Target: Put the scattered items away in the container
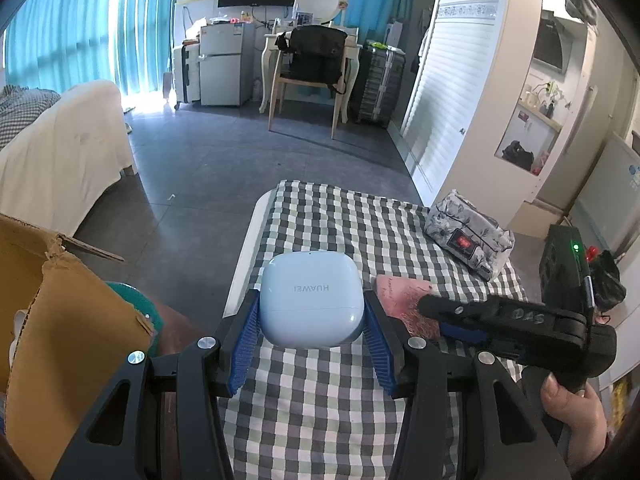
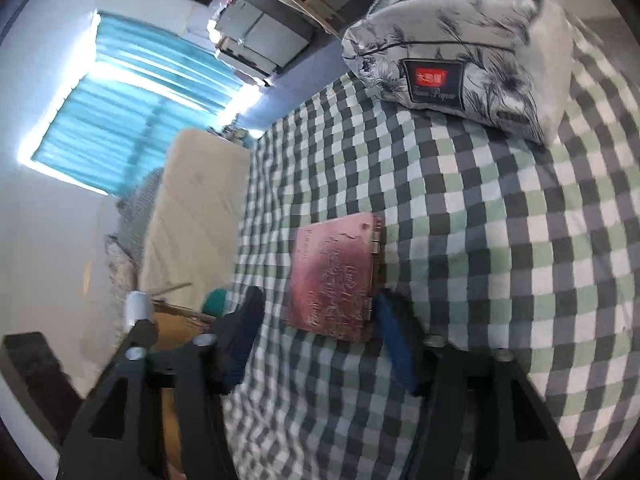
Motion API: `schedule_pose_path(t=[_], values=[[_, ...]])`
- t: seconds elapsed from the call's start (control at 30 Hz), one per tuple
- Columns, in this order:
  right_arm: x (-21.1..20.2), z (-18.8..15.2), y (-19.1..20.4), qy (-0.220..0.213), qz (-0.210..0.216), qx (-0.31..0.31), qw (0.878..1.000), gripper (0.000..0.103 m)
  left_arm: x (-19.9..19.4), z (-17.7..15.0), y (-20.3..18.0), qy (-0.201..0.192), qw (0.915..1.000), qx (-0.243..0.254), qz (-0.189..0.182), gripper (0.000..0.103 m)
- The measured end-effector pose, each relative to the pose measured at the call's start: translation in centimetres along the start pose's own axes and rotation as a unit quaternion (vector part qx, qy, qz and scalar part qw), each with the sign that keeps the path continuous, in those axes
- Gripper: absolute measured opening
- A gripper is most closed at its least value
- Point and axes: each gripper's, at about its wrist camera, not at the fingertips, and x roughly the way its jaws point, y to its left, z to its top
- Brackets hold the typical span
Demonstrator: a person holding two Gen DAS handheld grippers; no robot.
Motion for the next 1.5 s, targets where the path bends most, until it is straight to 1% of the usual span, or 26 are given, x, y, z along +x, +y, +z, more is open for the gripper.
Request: schedule_pose_path(t=[0.03, 0.07, 0.2, 0.37, 0.57, 0.77, 0.87, 0.9, 0.93, 0.97, 1.07, 1.13, 1.33, 1.43, 1.5], values=[[0.4, 0.1, -0.1, 0.011, 0.003, 0.002, 1.000, 0.012, 0.0, 0.0, 0.0, 0.000, 1.0000, 0.000, 0.000, 0.050], [0.7, 0.1, -0.2, 0.016, 0.009, 0.004, 1.000, 0.012, 0.0, 0.0, -0.1, -0.001, 1.0000, 0.000, 0.000, 0.050], [0.8, 0.0, -0.1, 0.011, 0.005, -0.004, 1.000, 0.011, 0.1, 0.0, 0.2, -0.001, 1.0000, -0.002, 0.001, 0.050], [0.0, -0.7, -0.6, 0.004, 0.017, -0.005, 1.000, 0.010, 0.8, -0.1, 0.5, 0.004, 1.0000, -0.003, -0.003, 0.050], [-1.2, -0.8, -0.5, -0.002, 0.009, -0.018, 1.000, 0.009, 0.7, -0.1, 0.6, 0.003, 1.0000, -0.005, -0.002, 0.050], [-3.1, -1.4, 0.7, -0.015, -0.021, -0.055, 0.998, 0.007, 0.2, -0.1, 0.6, 0.000, 1.0000, -0.007, 0.000, 0.050], [-3.6, -1.8, 2.1, -0.023, -0.056, -0.086, 0.994, 0.007, -0.7, -0.1, 0.5, -0.007, 1.0000, -0.006, 0.001, 0.050], [-3.8, -2.0, 2.6, -0.025, -0.063, -0.095, 0.993, 0.005, -0.9, -0.1, 0.5, -0.008, 0.9999, -0.006, 0.001, 0.050], [-3.9, -2.2, 3.0, -0.028, -0.071, -0.105, 0.992, 0.000, -1.3, -0.2, 0.6, -0.010, 0.9999, -0.007, 0.001, 0.050], [-4.2, -2.4, 3.6, -0.033, -0.078, -0.116, 0.990, 0.000, -1.5, -0.2, 0.6, -0.012, 0.9999, -0.007, 0.002, 0.050], [-4.5, -2.6, 4.8, -0.035, -0.083, -0.130, 0.987, 0.000, -2.2, -0.3, 0.7, -0.014, 0.9999, -0.009, 0.003, 0.050], [-4.5, -2.8, 4.9, -0.035, -0.092, -0.132, 0.986, 0.000, -2.6, -0.4, 0.8, -0.016, 0.9998, -0.010, 0.003, 0.050], [-4.0, -4.0, 5.3, -0.026, -0.093, -0.133, 0.986, 0.001, -4.9, -0.7, 1.9, -0.022, 0.9996, -0.017, 0.009, 0.050], [-4.1, -4.7, 6.6, -0.032, -0.097, -0.148, 0.984, 0.001, -7.9, -0.8, 3.7, -0.039, 0.9984, -0.033, 0.022, 0.050], [-4.2, -5.0, 8.0, -0.039, -0.098, -0.162, 0.981, 0.001, -10.3, -0.8, 5.7, -0.050, 0.9967, -0.044, 0.046, 0.050]])
